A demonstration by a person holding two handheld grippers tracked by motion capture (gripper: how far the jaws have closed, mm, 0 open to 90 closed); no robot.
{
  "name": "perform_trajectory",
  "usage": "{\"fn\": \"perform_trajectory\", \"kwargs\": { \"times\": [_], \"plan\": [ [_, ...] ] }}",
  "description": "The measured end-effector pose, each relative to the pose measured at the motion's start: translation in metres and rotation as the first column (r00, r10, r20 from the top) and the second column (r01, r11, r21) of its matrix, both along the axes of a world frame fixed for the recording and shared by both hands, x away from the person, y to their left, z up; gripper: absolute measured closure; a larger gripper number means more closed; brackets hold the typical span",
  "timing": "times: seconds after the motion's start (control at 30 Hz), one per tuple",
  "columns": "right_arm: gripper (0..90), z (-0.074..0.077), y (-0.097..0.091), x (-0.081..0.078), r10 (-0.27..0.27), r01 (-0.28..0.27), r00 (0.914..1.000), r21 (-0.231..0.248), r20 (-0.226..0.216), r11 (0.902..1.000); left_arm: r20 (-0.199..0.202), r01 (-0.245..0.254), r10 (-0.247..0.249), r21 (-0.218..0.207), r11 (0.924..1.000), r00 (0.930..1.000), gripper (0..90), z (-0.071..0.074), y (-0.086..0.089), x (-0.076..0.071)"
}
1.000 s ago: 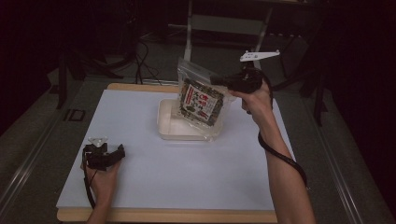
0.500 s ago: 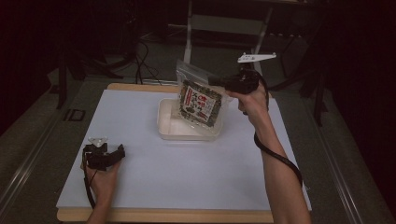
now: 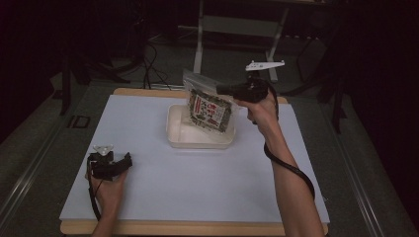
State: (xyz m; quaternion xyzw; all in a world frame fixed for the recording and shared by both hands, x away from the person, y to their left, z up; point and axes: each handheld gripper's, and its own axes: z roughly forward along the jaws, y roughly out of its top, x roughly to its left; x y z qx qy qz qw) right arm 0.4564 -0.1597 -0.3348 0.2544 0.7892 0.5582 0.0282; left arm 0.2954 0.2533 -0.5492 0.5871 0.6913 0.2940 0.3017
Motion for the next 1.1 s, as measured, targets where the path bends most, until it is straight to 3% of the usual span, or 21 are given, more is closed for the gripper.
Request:
{"fn": "perform_trajectory", "kwargs": {
  "times": [0.8, 1.1],
  "plan": [
    [89.8, -0.02, 0.0, 0.01, -0.063, 0.063, 0.996, 0.002, -0.063, 0.998, 0.0, 0.0, 0.0, 0.001, 1.0, 1.0, 25.2, 0.0, 0.0, 0.0],
    [89.5, -0.022, 0.001, 0.012, -0.135, 0.135, 0.9896, -0.013, -0.049, 0.9908, 0.0, -0.001, 0.001, 0.003, 1.0, 1.0, 25.2, 0.0, 0.0, 0.0]
  ]
}}
